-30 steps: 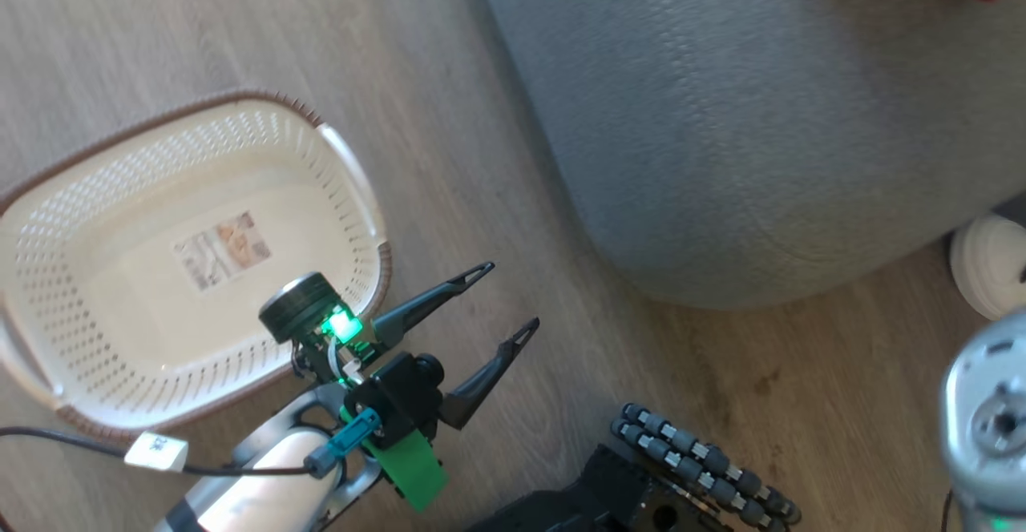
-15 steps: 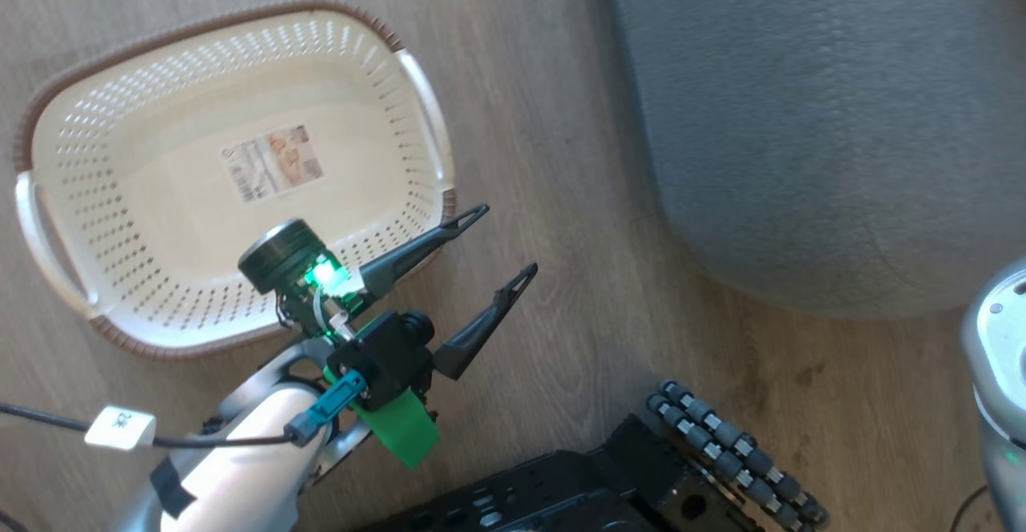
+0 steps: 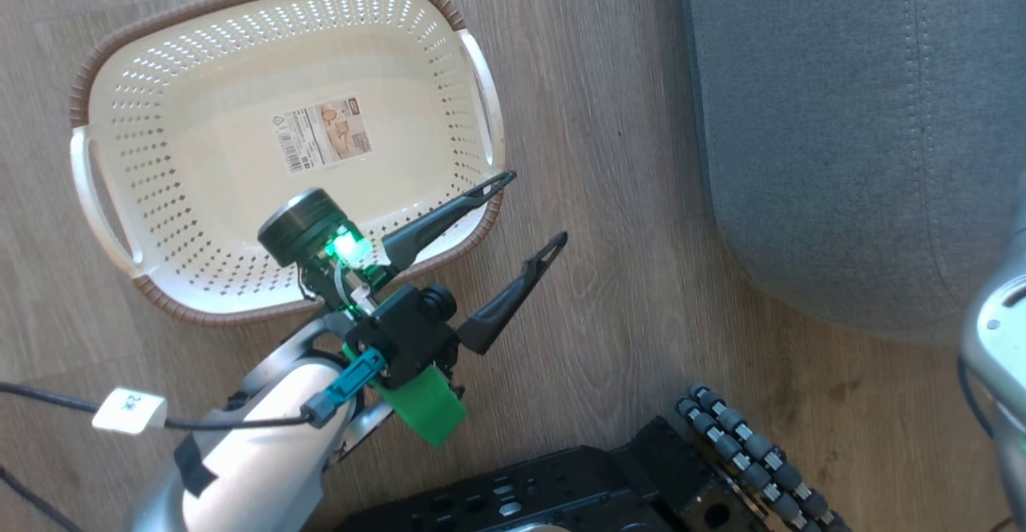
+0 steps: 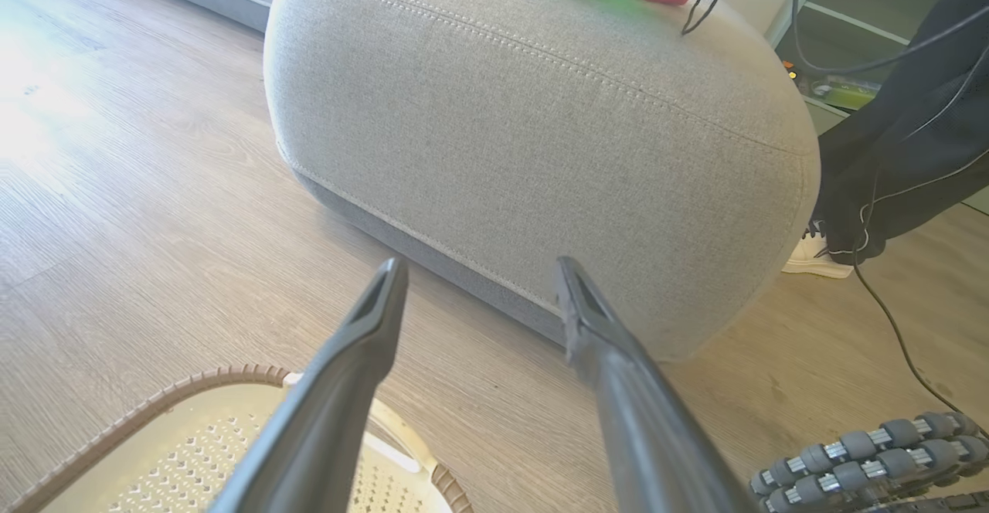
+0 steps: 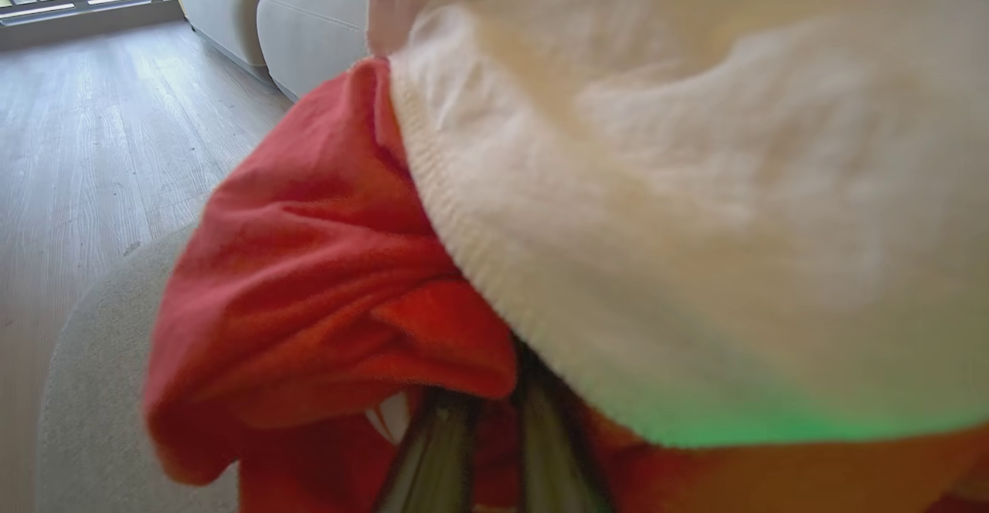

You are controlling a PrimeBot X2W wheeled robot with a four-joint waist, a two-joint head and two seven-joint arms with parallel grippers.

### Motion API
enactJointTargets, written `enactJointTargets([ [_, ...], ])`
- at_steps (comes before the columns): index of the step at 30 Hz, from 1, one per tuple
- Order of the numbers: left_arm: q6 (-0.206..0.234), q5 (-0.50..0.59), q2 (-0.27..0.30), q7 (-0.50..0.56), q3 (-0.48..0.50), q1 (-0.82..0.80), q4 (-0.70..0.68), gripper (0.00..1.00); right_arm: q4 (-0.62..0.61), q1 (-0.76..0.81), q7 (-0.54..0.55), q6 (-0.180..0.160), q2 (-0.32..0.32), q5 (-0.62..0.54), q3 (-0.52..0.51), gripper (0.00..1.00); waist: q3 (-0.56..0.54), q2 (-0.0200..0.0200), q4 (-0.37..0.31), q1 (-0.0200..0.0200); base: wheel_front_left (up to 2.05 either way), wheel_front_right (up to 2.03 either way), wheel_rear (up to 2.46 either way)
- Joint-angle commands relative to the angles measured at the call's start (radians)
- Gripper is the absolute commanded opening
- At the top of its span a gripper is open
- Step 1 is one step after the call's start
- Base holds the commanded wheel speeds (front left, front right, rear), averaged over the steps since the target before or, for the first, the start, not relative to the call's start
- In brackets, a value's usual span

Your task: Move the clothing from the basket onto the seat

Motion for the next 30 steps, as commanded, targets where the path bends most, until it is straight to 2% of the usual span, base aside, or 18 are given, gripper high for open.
enactJointTargets([
  [1,-0.001,0.003,-0.004,-0.010,0.027,0.000,-0.030,1.00,-0.014,-0.013,0.001,0.000,-0.029,-0.009,-0.001,0.00,-0.004,0.0000,0.003,0.0000,0.00,0.00,0.00],
  [6,-0.001,0.001,-0.010,-0.010,0.028,-0.004,-0.020,1.00,-0.026,-0.015,0.001,0.000,-0.045,-0.008,-0.010,0.00,-0.022,0.0000,0.000,0.0000,0.00,0.00,0.00],
  [7,-0.001,0.001,-0.011,-0.010,0.027,-0.004,-0.019,1.00,-0.032,-0.014,0.001,0.000,-0.046,-0.007,-0.011,0.06,-0.027,0.0000,-0.001,0.0000,0.00,0.00,0.00],
  [8,-0.001,0.001,-0.013,-0.010,0.025,-0.004,-0.017,1.00,-0.039,-0.012,0.001,0.000,-0.047,-0.007,-0.011,0.33,-0.033,0.0000,-0.002,0.0000,0.00,0.00,0.00],
  [10,-0.001,0.001,-0.018,-0.010,0.014,-0.005,-0.015,1.00,-0.044,-0.003,0.001,0.000,-0.048,-0.008,-0.010,0.95,-0.052,0.0000,-0.003,0.0000,0.00,0.00,0.00],
  [11,-0.001,0.001,-0.022,-0.010,0.007,-0.006,-0.014,1.00,-0.042,0.004,0.001,0.000,-0.050,-0.008,-0.009,1.00,-0.065,0.0000,-0.002,0.0000,0.00,0.00,0.00],
  [17,-0.001,-0.011,-0.066,-0.010,-0.006,-0.005,0.002,1.00,-0.025,0.046,0.001,0.000,-0.084,-0.029,-0.020,1.00,-0.162,0.0000,0.004,0.0000,0.00,0.00,0.00],
  [25,-0.001,-0.024,-0.125,-0.010,-0.022,0.025,0.034,1.00,0.060,0.098,0.001,0.000,-0.157,-0.144,-0.047,1.00,-0.309,0.0000,0.011,0.0000,0.00,0.00,0.00],
  [30,-0.001,-0.029,-0.163,-0.010,-0.006,0.056,0.051,1.00,0.076,0.098,0.001,0.000,-0.183,-0.182,-0.024,1.00,-0.391,0.0000,0.019,0.0000,0.00,0.00,0.00],
])
